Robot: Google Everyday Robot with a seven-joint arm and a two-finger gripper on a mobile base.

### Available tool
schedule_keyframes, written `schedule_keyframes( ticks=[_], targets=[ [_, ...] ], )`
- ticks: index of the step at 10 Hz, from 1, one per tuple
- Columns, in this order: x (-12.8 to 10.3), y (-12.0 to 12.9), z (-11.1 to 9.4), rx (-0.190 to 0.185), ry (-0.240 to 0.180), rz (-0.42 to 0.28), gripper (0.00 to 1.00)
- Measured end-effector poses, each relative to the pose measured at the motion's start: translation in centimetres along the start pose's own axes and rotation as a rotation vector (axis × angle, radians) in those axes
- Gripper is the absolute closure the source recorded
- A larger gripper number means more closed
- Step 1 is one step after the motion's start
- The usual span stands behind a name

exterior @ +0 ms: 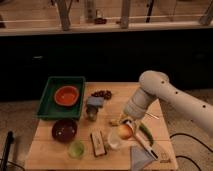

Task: Place apple in paper cup

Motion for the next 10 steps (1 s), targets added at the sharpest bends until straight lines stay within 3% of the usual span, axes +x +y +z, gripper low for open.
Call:
schedule_keyframes(
  ticks=[3,4,10],
  targets=[
    [0.19,-0.69,0.43,-0.004,-0.006,-0.009,1.0],
    [0.28,-0.8,0.47,-0.001,-0.009,-0.007,0.95],
    [0.34,-1.12,0.85,-0.004,-0.03,0.006,0.36]
  ],
)
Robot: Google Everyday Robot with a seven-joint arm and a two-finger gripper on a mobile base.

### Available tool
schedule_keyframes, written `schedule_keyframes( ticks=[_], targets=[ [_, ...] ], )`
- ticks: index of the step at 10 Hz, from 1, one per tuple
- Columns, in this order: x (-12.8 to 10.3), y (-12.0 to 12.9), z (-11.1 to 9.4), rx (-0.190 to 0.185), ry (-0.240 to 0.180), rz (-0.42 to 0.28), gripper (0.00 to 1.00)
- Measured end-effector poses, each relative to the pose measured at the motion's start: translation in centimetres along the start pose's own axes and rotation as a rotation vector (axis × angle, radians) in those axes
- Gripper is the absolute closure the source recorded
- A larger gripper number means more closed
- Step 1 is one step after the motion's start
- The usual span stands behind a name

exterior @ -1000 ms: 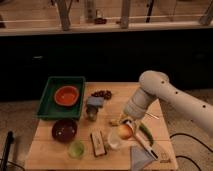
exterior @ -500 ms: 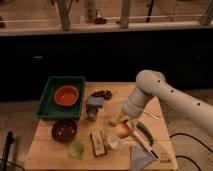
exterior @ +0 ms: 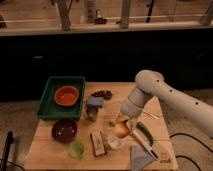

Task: Place apple in paper cup

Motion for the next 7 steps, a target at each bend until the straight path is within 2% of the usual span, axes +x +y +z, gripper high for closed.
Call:
schedule_keyframes(
  ticks=[1,2,7],
  targets=[
    [0.02,-0.04,0.0,-0.001,-0.003,0.001,0.26],
    [0.03,-0.12,-0.04,-0.001,-0.006,0.001,0.21],
    [0.29,-0.07,-0.27,0.002,-0.017,0.001,0.2]
  ],
)
